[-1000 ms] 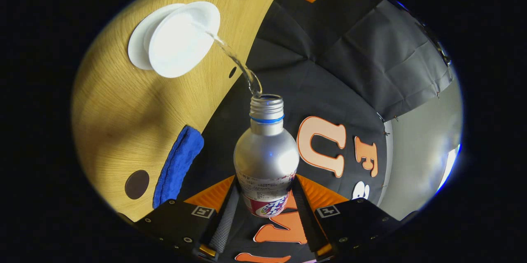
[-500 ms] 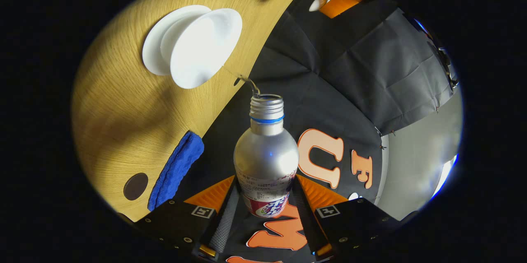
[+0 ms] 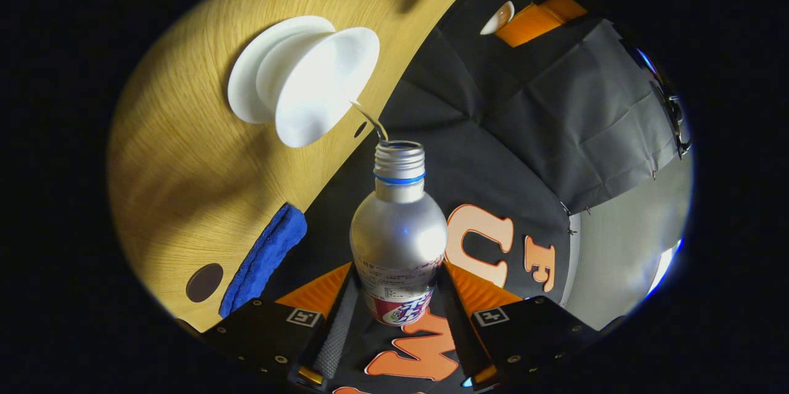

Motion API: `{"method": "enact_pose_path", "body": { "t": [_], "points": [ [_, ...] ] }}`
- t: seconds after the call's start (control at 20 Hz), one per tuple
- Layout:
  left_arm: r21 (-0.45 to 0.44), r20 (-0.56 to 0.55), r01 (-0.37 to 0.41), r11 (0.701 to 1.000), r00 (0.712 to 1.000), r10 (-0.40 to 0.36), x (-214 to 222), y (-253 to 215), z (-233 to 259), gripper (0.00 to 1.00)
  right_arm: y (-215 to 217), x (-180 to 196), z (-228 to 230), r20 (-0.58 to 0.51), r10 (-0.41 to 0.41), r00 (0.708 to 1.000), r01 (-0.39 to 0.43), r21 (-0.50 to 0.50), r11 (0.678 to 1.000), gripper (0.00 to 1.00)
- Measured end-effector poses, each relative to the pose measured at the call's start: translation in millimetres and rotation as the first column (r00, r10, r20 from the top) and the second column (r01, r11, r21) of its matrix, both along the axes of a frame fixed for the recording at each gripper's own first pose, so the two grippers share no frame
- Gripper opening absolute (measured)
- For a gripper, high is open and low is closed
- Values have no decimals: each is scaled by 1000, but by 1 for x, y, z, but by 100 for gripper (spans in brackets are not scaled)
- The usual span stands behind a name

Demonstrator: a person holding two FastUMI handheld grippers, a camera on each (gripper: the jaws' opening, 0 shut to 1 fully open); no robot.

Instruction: Open the teacup lid with one hand, grasp the water bottle and pour water into the teacup with the other hand; after pouring, place the water bottle on the coaster and then close the teacup lid.

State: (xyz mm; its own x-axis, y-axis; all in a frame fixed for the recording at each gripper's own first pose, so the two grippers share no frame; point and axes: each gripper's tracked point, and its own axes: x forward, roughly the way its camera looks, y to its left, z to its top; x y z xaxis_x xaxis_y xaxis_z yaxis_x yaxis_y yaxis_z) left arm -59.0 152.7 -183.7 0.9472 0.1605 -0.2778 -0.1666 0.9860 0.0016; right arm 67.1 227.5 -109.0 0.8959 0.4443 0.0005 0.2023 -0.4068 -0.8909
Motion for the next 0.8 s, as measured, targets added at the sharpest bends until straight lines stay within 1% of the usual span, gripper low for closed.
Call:
{"method": "enact_pose_path", "body": {
  "t": [0.2, 0.35, 0.4, 0.45, 0.5, 0.55, 0.65, 0.75, 0.8],
  "points": [
    [4, 9, 14, 1000, 1000, -14, 1, -1, 3, 27, 1, -2, -3, -7, 13, 1000, -13, -3, 1000, 75],
    [14, 22, 22, 1000, 1000, -23, 2, -4, 9, 27, 1, -4, -5, -29, 8, 1000, -7, 27, 1000, 75],
    [14, 23, 27, 1000, 999, -27, 5, -8, 9, 27, 1, -4, -9, -55, 11, 998, -8, 39, 999, 75],
    [12, 28, 29, 1000, 999, -30, 7, -10, 11, 24, 1, -6, -8, -60, 13, 998, -9, 56, 998, 75],
    [5, 33, 31, 999, 999, -32, 8, -11, 10, 30, 1, -8, -8, -60, 18, 998, -13, 72, 997, 75],
    [3, 29, 33, 999, 999, -33, 9, -12, 9, 27, 1, -8, -8, -66, 16, 998, -10, 87, 996, 75],
    [7, 32, 38, 999, 999, -38, 9, -14, 11, 27, -1, -7, -8, -80, 9, 997, 1, 125, 992, 75],
    [6, 46, 48, 999, 998, -48, 13, -18, 18, 27, -7, -5, -11, -137, -10, 991, 37, 194, 980, 75],
    [5, 51, 55, 998, 997, -55, 14, -21, 19, 27, -11, -4, -13, -177, -18, 984, 61, 242, 968, 75]
  ]
}}
